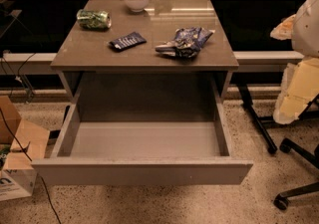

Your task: Place blue chip bag into top drawer

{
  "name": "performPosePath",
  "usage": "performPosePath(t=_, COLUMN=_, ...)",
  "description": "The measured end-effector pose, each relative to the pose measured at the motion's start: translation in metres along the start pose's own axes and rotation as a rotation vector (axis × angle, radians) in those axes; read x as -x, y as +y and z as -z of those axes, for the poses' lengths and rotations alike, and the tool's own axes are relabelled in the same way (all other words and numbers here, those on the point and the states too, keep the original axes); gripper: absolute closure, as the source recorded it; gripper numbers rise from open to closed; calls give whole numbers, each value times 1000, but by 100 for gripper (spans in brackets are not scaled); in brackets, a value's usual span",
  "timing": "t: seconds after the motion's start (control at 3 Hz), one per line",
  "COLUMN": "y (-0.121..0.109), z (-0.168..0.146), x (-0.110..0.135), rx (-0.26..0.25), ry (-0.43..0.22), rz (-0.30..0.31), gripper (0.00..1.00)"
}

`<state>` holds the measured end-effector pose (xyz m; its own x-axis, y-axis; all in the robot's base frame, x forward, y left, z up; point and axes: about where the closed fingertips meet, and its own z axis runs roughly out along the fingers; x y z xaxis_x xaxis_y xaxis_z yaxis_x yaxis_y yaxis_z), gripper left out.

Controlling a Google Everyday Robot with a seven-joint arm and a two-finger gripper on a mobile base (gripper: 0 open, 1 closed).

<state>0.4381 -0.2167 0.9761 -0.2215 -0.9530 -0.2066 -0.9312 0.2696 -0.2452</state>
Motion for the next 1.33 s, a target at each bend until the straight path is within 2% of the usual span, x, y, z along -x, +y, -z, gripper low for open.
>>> performPosePath(t=0.33, y=0, z=0, x=0, rx=0, ry=0, rz=0, gripper=0)
performPosePath(t=0.67, y=-10, z=-7, x=11, rx=-8, ry=-40, rz=-26, gripper=0)
performPosePath(t=1.0, y=-28, z=-19, x=27, rx=-19, ry=-112, rz=-44, gripper=0)
performPosePath(t=1.33, y=-51, z=-35, x=39, rx=-16, ry=-219, rz=-71, gripper=0)
